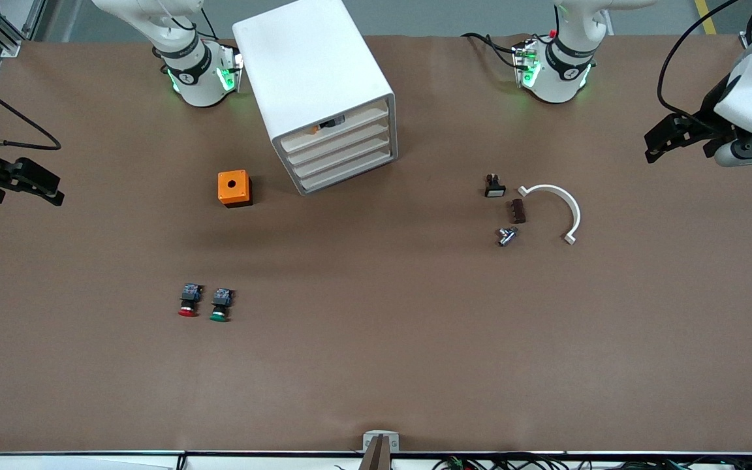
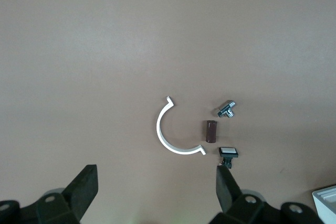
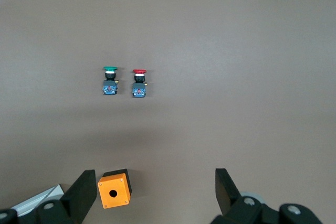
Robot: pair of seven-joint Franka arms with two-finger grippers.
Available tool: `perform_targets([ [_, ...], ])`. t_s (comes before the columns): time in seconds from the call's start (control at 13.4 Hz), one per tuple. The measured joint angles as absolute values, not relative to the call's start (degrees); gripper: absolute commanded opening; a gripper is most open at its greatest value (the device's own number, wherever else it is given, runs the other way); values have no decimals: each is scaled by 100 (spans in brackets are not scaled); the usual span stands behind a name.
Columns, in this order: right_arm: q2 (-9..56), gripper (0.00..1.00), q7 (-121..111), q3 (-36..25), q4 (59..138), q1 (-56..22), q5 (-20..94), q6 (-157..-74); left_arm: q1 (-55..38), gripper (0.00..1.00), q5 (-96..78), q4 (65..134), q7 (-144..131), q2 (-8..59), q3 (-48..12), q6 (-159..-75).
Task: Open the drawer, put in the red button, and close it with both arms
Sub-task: 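Move the left gripper toward the cabinet while the right gripper reaches the buttons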
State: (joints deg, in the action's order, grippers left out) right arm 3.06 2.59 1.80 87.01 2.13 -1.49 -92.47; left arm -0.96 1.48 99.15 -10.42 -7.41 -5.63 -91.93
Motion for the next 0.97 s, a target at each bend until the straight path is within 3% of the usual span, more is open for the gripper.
perform_targets([
  [0.52, 307, 100, 259, 178, 8703, 213, -149, -9247, -81, 99, 148, 9733, -1042, -518, -540, -9202],
  [0.97, 320, 100, 259, 172, 8706, 216, -112, -9255, -71, 99, 149, 9508, -1042, 477, -532, -9233],
])
